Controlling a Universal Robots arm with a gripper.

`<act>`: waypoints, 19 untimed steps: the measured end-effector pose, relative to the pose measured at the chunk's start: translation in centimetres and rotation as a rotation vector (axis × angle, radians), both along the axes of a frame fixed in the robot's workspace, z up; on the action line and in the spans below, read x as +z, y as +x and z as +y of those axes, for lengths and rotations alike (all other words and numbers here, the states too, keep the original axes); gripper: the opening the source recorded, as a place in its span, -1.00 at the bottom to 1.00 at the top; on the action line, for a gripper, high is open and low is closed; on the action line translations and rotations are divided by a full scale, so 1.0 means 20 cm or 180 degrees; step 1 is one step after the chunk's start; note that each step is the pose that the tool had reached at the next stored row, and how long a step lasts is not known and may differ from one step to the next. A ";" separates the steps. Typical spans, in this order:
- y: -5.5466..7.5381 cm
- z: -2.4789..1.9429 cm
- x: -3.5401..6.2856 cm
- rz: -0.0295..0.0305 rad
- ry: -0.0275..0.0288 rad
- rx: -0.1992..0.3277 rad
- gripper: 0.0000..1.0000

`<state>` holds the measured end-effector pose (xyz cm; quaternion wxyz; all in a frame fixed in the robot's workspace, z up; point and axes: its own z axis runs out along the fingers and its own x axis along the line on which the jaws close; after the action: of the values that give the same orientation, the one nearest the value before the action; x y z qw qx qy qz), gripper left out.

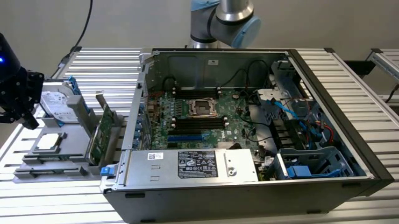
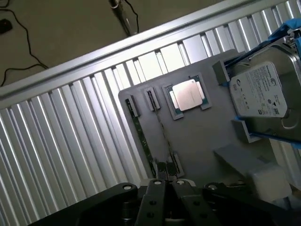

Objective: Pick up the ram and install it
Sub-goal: 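Pick up the ram and move it above insertion slot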

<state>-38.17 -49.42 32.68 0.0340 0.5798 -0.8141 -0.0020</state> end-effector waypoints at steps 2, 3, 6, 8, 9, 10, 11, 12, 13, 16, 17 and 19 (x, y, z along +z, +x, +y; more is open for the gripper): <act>0.00 0.000 0.000 0.0000 -0.0001 0.0118 -0.79; 0.00 0.000 0.000 0.0000 -0.0001 0.0176 -0.79; 0.00 0.000 0.000 0.0000 -0.0003 0.0349 -0.79; 0.00 0.000 0.000 0.0000 -0.0005 0.0467 -0.79; 0.00 0.000 0.000 0.0000 -0.0005 0.0524 -0.79; 0.00 0.000 0.000 0.0000 -0.0006 0.0581 -0.79; 0.00 0.000 0.000 0.0000 -0.0007 0.0638 -0.79; 0.00 0.000 0.000 0.0000 -0.0007 0.0696 -0.79; 0.00 0.000 0.000 0.0000 -0.0008 0.0757 -0.79; 0.00 0.000 0.000 0.0001 -0.0013 0.0888 -0.79; 0.00 0.000 0.000 0.0001 -0.0013 0.0888 -0.76; 0.00 0.000 0.000 0.0001 -0.0013 0.0888 -0.67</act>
<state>-38.20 -49.42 32.68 0.0353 0.6873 -0.7255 0.0044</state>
